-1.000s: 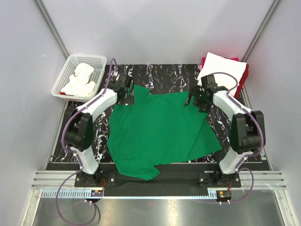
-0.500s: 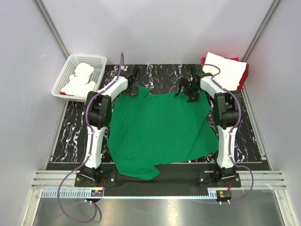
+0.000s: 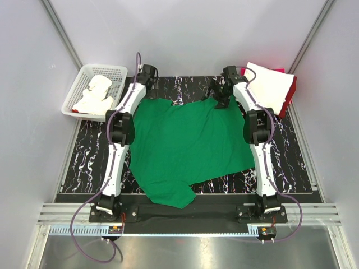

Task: Fold and stack the t-shirts
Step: Flatten the tshirt out

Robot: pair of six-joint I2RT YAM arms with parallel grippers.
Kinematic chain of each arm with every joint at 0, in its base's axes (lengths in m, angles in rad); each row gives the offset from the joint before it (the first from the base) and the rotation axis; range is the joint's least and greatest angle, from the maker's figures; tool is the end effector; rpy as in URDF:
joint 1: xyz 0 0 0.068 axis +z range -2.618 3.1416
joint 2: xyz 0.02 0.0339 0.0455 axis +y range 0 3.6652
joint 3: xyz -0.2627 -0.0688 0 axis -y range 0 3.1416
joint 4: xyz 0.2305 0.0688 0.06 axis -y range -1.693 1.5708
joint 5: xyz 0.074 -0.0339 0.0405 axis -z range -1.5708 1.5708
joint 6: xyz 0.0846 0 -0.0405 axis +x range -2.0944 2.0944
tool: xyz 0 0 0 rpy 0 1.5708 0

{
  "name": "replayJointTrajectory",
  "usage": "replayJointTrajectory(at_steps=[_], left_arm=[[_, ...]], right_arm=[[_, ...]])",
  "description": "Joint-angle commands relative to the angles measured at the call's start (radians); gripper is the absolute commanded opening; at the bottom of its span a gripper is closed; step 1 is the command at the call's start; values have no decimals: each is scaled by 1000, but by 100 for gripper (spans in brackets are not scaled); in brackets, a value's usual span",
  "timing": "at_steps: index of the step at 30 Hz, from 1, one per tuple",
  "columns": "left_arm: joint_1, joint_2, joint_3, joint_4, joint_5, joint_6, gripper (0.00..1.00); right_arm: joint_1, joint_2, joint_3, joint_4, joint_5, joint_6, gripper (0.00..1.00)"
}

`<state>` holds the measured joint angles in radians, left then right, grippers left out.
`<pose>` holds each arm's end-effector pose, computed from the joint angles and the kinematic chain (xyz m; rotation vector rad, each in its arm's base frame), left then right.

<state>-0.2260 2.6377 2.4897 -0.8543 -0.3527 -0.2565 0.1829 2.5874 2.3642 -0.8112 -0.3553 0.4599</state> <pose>0.5615 -0.0991 0.1364 -0.1681 2.4958 0.2579 0.5451 0.1308 0.1275 0.2374 2.6547 0.6846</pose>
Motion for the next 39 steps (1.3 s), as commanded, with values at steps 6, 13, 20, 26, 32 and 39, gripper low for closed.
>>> replayJointTrajectory(at_steps=[6,13,20,26,32,39], left_arm=[[-1,-260,-29,141,3,80,99],[-36,-689,-490,50,18,-107,99],[-45,-881,-1035,244,161,-213,98],[-49,-763,-1101,273,193,-245,94],[-49,-645,-1075,273,161,-245,93],[-47,-415,-779,114,86,-236,93]], right_arm=[[4,-85,-41,73,-88,45,100],[10,-289,-176,38,-114,22,100],[39,-717,-747,168,-91,34,100],[98,-1116,-1247,319,-57,75,100],[144,-1374,-1551,414,-112,160,100],[142,-1541,-1599,351,-94,160,100]])
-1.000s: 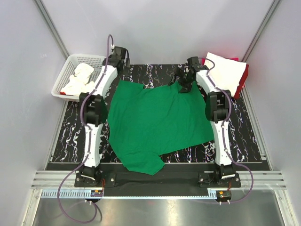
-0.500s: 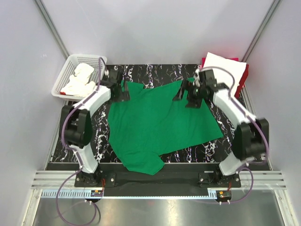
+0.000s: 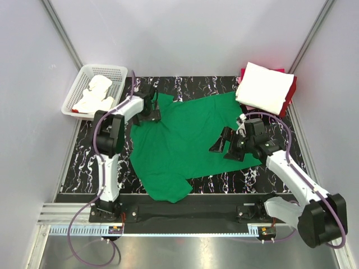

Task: Fold and stack the t-shirts
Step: Flatten the tshirt out

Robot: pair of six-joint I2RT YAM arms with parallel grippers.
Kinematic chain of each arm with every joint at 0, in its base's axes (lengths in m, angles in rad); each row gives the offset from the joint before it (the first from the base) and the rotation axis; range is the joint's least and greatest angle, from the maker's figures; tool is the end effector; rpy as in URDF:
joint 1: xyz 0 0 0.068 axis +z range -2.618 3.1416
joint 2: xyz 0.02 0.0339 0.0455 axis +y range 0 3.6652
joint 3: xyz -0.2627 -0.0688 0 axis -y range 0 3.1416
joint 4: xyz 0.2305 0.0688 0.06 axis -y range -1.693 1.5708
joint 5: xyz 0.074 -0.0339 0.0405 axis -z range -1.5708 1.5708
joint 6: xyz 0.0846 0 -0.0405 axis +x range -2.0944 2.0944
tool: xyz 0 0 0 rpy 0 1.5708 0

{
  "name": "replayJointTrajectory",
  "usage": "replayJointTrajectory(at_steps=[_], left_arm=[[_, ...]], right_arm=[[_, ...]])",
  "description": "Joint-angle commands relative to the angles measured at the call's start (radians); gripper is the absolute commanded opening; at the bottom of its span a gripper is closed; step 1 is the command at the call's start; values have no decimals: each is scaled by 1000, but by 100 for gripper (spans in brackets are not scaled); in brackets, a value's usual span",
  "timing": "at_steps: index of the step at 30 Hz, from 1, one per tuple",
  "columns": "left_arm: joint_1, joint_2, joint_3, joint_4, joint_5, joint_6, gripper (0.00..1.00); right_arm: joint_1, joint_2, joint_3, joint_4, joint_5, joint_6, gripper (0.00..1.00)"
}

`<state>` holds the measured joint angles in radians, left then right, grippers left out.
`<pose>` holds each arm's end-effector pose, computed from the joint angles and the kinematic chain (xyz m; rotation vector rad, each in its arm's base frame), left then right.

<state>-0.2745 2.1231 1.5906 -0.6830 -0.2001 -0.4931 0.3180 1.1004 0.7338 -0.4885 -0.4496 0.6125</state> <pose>0.4295 -0.1035 0.1247 -0.3477 2.7161 0.0708 0.2128 0.1088 0.2077 0.1576 2.5412 0.9440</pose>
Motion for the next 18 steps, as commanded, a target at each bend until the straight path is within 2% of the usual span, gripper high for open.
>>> replayJointTrajectory(at_steps=[1,5,7,10,13,16,17,18], left_arm=[[1,128,171,-88,-74,2,93],[6,277,482,-226,-105,54,94],[15,357,586,-272,-99,70,94],[27,393,718,-331,-90,91,94],[24,281,662,-320,-88,93,94],[12,70,470,-276,-96,73,95],[5,5,342,-247,-101,53,95],[0,-120,271,-231,-91,42,95]], right_arm=[[7,-56,41,19,8,4,100],[7,-44,76,-4,25,-17,100],[7,-30,88,-15,32,-34,100],[7,-16,88,-22,49,-45,100],[7,-28,72,-19,68,-43,100],[9,-56,52,-22,95,-36,100],[7,-69,46,-22,101,-34,100],[7,-79,33,-27,114,-33,100]])
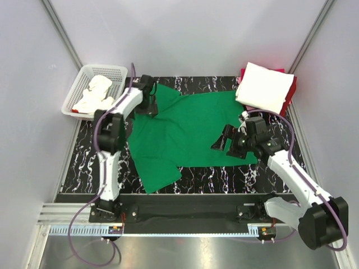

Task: Fold and stack the t-shirts
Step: Flatten the tshirt out

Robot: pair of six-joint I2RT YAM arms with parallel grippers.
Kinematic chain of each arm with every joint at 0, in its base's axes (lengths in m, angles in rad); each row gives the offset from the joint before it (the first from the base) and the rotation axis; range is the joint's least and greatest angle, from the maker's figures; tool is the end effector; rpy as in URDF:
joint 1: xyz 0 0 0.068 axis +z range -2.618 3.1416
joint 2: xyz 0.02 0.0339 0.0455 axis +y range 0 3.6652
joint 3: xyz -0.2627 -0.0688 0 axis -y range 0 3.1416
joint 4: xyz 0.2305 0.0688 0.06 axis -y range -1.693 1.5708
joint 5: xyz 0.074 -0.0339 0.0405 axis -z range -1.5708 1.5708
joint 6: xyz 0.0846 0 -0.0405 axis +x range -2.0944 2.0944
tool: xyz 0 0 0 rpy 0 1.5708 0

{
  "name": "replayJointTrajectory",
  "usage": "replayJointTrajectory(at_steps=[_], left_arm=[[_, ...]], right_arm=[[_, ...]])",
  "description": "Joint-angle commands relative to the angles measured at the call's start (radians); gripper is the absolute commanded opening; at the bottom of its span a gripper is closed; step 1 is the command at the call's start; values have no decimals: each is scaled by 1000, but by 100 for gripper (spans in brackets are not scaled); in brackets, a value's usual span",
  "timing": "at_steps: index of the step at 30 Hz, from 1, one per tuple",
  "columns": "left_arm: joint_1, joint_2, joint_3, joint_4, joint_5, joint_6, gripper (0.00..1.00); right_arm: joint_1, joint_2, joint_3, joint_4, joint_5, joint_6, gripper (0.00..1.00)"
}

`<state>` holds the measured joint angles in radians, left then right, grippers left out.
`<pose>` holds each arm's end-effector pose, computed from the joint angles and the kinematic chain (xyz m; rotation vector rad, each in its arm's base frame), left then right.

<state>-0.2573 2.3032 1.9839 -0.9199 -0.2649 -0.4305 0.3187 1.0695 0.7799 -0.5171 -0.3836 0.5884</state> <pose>0.4737 -0.1017 0.1463 -0.2974 2.7204 0.1888 0.2154 0.1044 0.2255 0.1416 2.4817 0.8689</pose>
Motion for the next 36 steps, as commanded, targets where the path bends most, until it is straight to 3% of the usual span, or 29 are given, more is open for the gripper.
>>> replayJointTrajectory(at_steps=[1,5,9,13,17,28,36], left_arm=[[-28,-365,-196,19,-27,-46,95],[-77,-657,-599,81,-19,-103,96],[-192,-911,-831,66,-72,-142,96],[-261,-1115,-1028,56,2,-279,95],[-333,-1321,-1192,17,36,-427,91],[-753,-1381,-1444,13,-5,-857,78],[-841,-1367,-1508,38,-54,-955,72]], right_arm=[[8,-57,-17,-3,57,-6,100],[10,-152,-34,-82,205,11,100],[20,-264,-31,-202,354,66,100],[20,-287,1,-271,379,149,100],[20,-289,-14,-221,280,171,100],[22,-342,-71,-201,256,217,100],[23,-358,-64,-225,284,206,100]])
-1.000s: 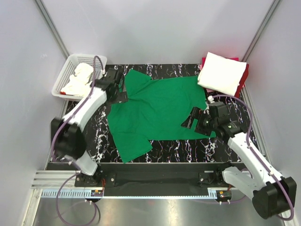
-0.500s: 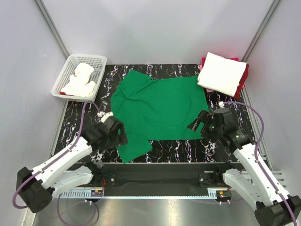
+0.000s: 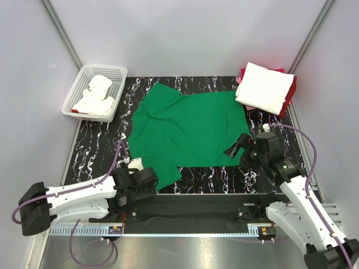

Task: Fold and stack the t-shirts
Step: Flatten the tshirt out

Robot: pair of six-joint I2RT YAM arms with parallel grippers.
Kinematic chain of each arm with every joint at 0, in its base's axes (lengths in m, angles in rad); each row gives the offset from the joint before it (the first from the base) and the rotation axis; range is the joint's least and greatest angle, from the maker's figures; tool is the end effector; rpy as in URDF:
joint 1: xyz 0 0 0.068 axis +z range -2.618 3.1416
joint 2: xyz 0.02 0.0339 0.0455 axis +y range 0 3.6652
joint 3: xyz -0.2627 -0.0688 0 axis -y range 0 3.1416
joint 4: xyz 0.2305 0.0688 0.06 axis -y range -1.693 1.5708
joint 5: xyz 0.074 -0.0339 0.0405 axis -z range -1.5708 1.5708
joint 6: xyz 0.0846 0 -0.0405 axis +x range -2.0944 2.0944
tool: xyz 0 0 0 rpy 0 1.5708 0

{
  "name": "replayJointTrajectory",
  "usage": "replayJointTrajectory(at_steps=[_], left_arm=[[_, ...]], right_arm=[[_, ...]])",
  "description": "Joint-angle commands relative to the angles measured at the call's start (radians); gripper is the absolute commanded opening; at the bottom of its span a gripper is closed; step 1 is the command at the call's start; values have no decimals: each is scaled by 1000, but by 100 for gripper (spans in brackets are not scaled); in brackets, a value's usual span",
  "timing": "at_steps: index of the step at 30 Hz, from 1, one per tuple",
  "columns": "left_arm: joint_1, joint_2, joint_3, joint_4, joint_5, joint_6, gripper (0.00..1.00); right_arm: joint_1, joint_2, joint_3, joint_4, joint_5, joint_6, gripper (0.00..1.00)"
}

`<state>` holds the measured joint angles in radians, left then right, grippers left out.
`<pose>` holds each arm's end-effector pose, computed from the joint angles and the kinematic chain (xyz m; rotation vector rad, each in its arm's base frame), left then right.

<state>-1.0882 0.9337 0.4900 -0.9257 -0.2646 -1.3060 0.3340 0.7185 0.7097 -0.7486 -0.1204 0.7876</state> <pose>0.0794 -0.1038 0.1274 -0.3442 2.7991 -0.1283 0.1554 0.0647 0.2359 0.4844 2.3795 0.6800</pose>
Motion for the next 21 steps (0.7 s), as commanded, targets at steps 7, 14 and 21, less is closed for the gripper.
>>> replayJointTrajectory(at_steps=[7,14,21], left_arm=[[-10,100,15,70,-117,-67,69],[-10,183,-8,160,-142,-67,55],[-10,168,4,168,-199,-47,9]], right_arm=[[8,-14,-12,11,22,7,100],[7,-5,-24,25,22,9,100],[8,2,-56,55,25,30,100]])
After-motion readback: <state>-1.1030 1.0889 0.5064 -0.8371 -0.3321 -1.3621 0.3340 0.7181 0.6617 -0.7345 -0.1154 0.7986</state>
